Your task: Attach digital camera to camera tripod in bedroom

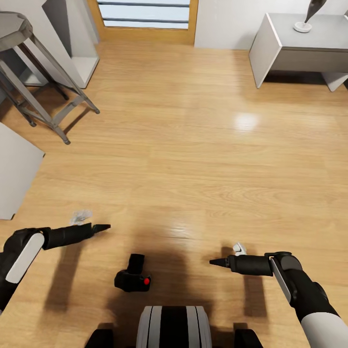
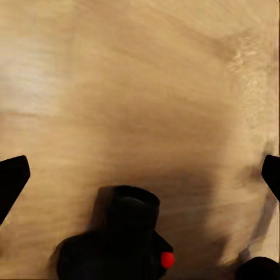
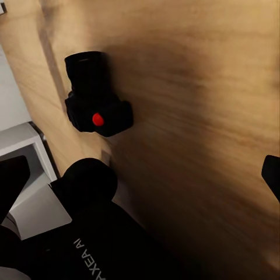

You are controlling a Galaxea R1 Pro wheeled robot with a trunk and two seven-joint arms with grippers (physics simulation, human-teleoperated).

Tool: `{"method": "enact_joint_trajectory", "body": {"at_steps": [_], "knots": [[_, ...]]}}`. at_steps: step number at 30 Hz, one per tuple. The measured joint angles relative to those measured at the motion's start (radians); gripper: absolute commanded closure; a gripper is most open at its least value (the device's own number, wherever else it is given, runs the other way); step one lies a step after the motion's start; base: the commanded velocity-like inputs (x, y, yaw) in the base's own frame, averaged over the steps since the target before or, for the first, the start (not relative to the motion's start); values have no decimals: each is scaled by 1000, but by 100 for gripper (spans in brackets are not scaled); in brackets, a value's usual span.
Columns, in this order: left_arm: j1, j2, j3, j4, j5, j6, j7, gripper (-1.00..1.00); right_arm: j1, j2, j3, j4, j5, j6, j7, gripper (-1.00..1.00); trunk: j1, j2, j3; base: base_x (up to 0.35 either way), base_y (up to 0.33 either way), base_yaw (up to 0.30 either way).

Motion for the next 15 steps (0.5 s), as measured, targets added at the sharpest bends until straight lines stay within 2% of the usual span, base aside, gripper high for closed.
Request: {"method": "enact_joint_trajectory", "body": {"at_steps": [1, 2, 8, 9, 15], "knots": [[1, -1, 0, -44, -3, 0, 13, -100, 0, 0, 0, 0, 0, 0, 0, -100, 0, 0, 0, 0, 0, 0], [1, -1, 0, -52, -15, -1, 31, -100, 0, 0, 0, 0, 0, 0, -1, -100, 0, 0, 0, 0, 0, 0], [1, -6, -2, -57, -24, -3, 59, -100, 0, 0, 0, 0, 0, -2, -1, -100, 0, 0, 0, 0, 0, 0], [1, -5, -2, -57, -40, -5, 67, -100, 0, 0, 0, -1, 0, -1, 0, -100, 0, 0, 0, 0, 0, 0], [1, -3, -1, -57, -78, -7, 76, -100, 0, 0, 0, -2, -1, 0, 0, -100, 0, 0, 0, 0, 0, 0]]}}
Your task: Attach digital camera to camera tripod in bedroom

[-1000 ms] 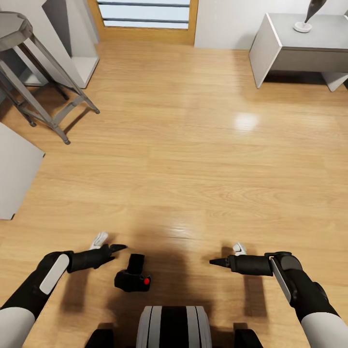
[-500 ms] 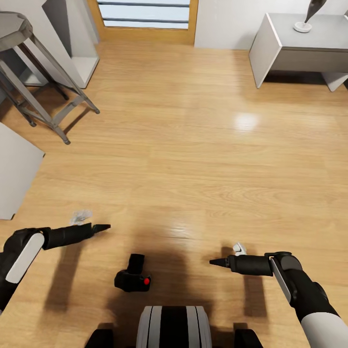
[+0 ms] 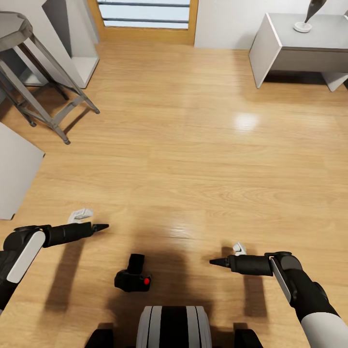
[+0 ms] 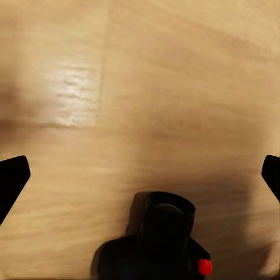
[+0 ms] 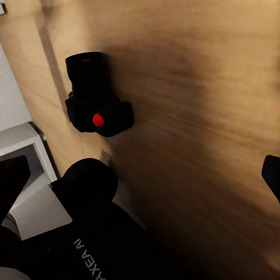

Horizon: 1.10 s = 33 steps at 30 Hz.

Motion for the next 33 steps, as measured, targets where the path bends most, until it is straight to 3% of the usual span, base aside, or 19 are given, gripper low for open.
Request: {"method": "enact_joint_trajectory", "body": {"at_steps": [4, 6, 9, 19, 23, 25, 27, 28, 33], "knots": [[0, -5, -2, -4, -32, -1, 5, -100, 0, 0, 0, -4, 0, 0, 0, -100, 0, 0, 0, 0, 0, 0], [0, -19, -3, 1, -105, -10, 17, -100, 0, 0, -1, -8, 0, -1, 0, -100, 0, 0, 0, 0, 0, 0], [0, -21, -3, 14, -143, -11, 25, -100, 0, 0, -1, -9, 0, -2, 1, -100, 0, 0, 0, 0, 0, 0], [0, -22, -5, 14, -207, -22, 39, -100, 0, 0, -1, -10, -1, -3, 4, -100, 0, 0, 0, 0, 0, 0], [2, -14, -27, -25, -252, -102, 21, -100, 0, 0, 0, -10, -1, -4, 5, -100, 0, 0, 0, 0, 0, 0], [3, -5, -50, -36, -273, -161, -11, -100, 0, 0, -1, -10, -1, -5, 5, -100, 0, 0, 0, 0, 0, 0], [4, 20, -97, -47, -303, -263, -98, -100, 0, 0, -1, -10, -1, -6, 5, -100, 0, 0, 0, 0, 0, 0], [4, 42, -128, -51, -322, -331, -170, -100, 0, 0, -1, -10, -2, -6, 5, -100, 0, 0, 0, 0, 0, 0], [5, 95, -172, -52, -369, -478, -334, -100, 0, 0, -1, -10, -2, -6, 5, -100, 0, 0, 0, 0, 0, 0]]}}
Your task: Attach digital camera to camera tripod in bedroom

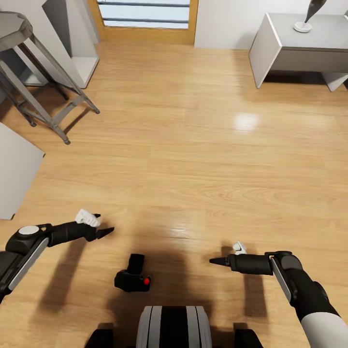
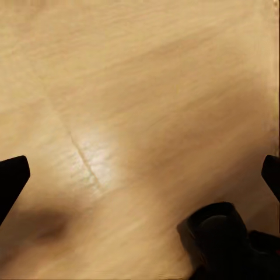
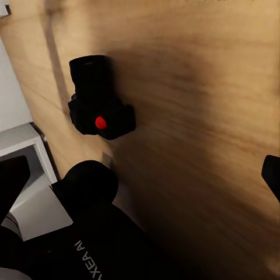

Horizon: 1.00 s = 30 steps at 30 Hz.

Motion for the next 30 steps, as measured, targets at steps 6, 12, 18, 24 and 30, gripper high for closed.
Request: {"method": "enact_joint_trajectory", "body": {"at_steps": [6, 12, 18, 24, 30], "knots": [[0, 28, -14, 48, -29, -67, -74, -100, 0, 0, 0, 0, 0, 3, 0, -100, 0, 0, 0, 0, 0, 0], [0, 39, -17, 108, -31, -72, -105, -100, 0, 0, 0, 0, 0, 4, 0, -100, 0, 0, 0, 0, 0, 0], [1, 55, -61, 50, -148, -216, -125, -100, 0, 0, 0, 0, 1, 2, -1, -100, 0, 0, 0, 0, 0, 0], [0, 65, -135, 46, -254, -333, -198, -100, 0, 0, -1, 0, 1, -2, -3, -100, 0, 0, 0, 0, 0, 0], [2, 81, -164, 40, -291, -369, -252, -100, 0, 1, -2, 0, 1, -6, -4, -100, 0, 0, 0, 0, 0, 0]]}}
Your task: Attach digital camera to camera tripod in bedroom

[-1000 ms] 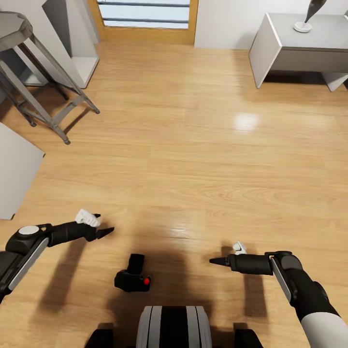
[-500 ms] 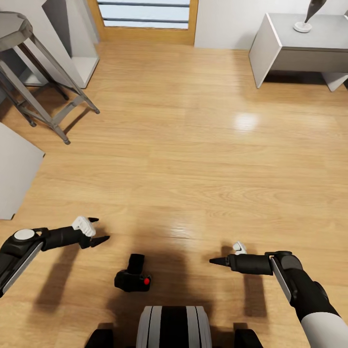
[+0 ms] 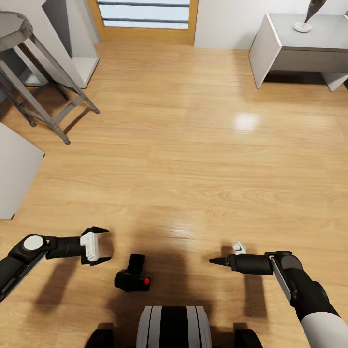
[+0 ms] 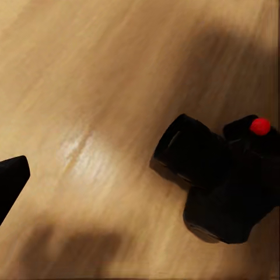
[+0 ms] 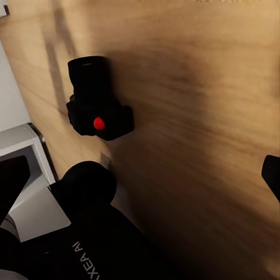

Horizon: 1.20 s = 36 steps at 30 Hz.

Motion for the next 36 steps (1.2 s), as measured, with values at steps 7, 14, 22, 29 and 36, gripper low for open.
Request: {"method": "enact_joint_trajectory", "body": {"at_steps": [7, 14, 22, 29, 36], "knots": [[0, 45, -7, -3, -16, -48, -11, -100, 0, 0, -1, 0, 0, -1, 0, -100, 0, 0, 0, 0, 0, 0], [0, 82, -9, -3, -62, -126, -17, -100, 0, 0, -1, 0, 0, -1, 0, -100, 0, 0, 0, 0, 0, 0], [0, 90, -9, -4, -125, -171, -20, -100, 0, 1, -1, 0, 0, 0, -2, -100, 0, 0, 0, 0, 0, 0], [0, 89, -15, 5, -150, -186, -22, -100, 0, 1, -1, 1, -1, 8, -1, -100, 0, 0, 0, 0, 0, 0], [0, 76, -83, 29, -159, -188, -16, -100, 0, 1, -1, 1, -1, 9, 0, -100, 0, 0, 0, 0, 0, 0]]}}
